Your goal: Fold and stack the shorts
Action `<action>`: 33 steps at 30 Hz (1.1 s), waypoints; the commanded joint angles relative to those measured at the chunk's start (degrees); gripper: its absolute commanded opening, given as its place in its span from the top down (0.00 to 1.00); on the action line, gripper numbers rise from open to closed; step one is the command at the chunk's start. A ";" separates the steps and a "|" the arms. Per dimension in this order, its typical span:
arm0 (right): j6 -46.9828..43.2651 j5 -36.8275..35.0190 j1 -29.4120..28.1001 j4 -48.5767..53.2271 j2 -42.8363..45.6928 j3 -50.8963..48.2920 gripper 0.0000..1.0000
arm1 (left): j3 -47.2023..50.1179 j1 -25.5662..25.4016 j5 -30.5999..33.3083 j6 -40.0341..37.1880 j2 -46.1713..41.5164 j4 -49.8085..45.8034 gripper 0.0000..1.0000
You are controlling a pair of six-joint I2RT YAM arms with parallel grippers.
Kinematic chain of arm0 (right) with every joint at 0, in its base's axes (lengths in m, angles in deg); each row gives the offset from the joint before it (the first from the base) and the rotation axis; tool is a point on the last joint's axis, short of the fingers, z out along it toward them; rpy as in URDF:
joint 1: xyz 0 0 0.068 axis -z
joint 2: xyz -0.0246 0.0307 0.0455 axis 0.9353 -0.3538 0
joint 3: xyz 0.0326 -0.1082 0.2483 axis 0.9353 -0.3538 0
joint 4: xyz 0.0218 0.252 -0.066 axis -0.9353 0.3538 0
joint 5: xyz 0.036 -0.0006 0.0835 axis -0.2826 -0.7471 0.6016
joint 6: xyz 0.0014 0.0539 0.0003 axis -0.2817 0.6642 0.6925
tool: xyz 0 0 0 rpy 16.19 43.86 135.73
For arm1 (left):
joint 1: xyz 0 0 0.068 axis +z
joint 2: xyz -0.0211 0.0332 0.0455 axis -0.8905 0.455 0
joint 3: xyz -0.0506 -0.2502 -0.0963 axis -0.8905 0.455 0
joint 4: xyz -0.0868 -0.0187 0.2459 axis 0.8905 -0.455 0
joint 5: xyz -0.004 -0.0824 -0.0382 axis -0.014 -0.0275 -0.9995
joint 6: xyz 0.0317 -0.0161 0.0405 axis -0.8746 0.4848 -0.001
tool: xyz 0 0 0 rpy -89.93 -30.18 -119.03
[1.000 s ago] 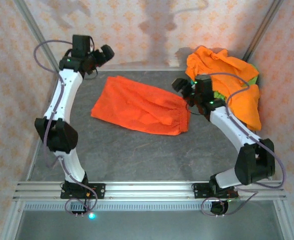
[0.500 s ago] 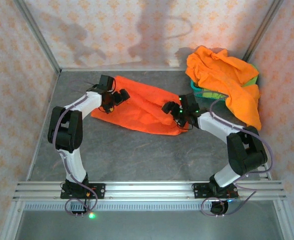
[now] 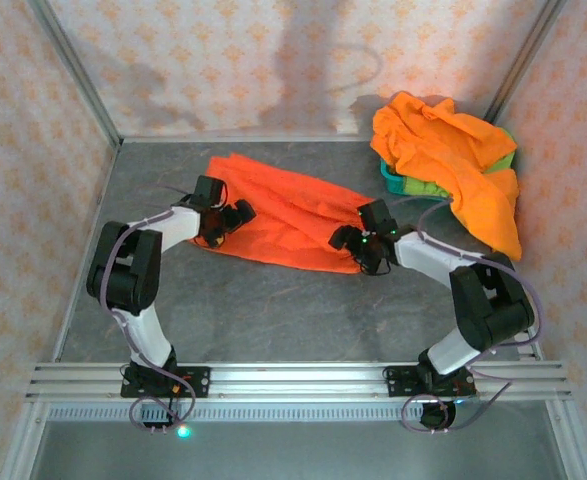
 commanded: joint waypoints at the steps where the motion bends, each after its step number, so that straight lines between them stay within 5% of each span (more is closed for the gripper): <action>1: -3.79 3.14 0.08 6.10 4.81 -2.61 0.15 | 5.26 0.31 3.91 -1.37 -4.28 -4.85 0.01; 9: -16.08 -7.38 0.05 15.25 15.82 5.11 0.16 | 7.47 0.35 -1.49 -7.73 -20.10 -6.89 0.03; 15: -22.99 -13.78 3.37 20.75 3.10 20.93 0.24 | 6.82 0.25 -3.45 -13.21 -28.12 -3.07 0.04; 19: -23.93 -13.50 5.18 19.80 -5.86 28.96 0.34 | 6.70 -0.04 -4.50 -12.17 -25.58 -1.24 0.03; 29: -22.68 -12.77 6.07 19.31 -19.96 38.46 0.42 | 10.42 -0.97 -4.01 -7.61 -12.70 10.05 0.05; 33: -22.35 -13.74 6.22 19.21 -23.40 39.44 0.58 | 11.09 -0.95 -3.26 -7.59 -8.33 11.89 0.05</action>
